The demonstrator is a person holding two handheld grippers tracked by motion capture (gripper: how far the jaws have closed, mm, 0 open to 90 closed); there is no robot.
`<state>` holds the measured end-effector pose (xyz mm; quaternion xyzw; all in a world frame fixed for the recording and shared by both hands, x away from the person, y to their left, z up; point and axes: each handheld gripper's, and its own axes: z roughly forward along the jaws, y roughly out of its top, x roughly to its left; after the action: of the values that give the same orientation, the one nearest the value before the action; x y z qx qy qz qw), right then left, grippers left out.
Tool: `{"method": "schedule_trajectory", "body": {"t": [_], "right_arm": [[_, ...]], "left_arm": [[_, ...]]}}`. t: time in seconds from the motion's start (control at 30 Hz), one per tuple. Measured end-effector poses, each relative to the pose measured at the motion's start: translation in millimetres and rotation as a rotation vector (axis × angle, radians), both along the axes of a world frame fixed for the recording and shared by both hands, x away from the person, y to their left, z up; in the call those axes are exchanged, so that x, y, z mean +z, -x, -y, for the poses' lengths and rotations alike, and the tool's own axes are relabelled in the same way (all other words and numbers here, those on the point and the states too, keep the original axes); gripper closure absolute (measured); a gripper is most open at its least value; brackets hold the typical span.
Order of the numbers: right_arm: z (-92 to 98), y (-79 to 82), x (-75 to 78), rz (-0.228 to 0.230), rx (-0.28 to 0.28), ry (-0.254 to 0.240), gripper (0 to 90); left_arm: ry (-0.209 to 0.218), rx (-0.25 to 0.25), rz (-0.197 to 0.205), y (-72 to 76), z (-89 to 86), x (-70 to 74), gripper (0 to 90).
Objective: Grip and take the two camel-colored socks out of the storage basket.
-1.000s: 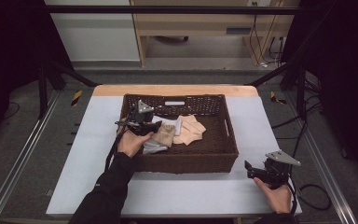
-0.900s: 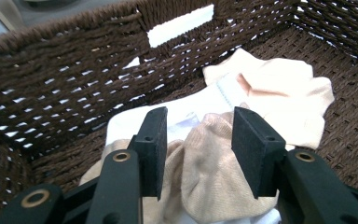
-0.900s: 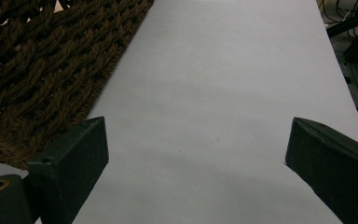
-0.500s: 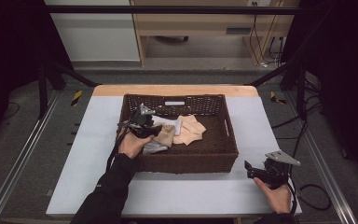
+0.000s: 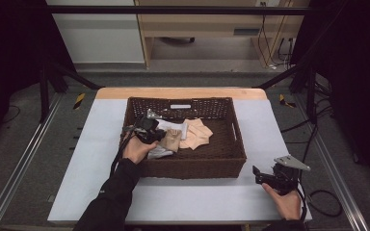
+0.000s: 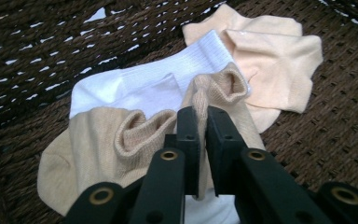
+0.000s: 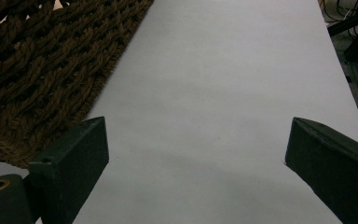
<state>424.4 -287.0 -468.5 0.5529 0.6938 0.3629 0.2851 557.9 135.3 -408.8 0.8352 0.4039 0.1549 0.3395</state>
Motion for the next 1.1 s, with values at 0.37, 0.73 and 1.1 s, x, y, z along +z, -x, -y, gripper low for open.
{"method": "schedule_trajectory", "body": {"t": [0.37,0.73,1.1], "right_arm": [[0.2,0.0,0.0,-0.003,-0.004,-0.001,6.3],[0.3,0.1,0.1,-0.002,-0.004,0.001,6.3],[0.7,-0.1,0.0,-0.001,-0.005,0.005,6.3]], "left_arm": [[0.093,-0.016,0.122,10.1,-4.8,18.3,85.8],[0.173,-0.006,0.257,21.6,-10.7,51.0,86.0],[0.248,-0.016,0.354,41.7,-15.1,86.0,86.0]]}}
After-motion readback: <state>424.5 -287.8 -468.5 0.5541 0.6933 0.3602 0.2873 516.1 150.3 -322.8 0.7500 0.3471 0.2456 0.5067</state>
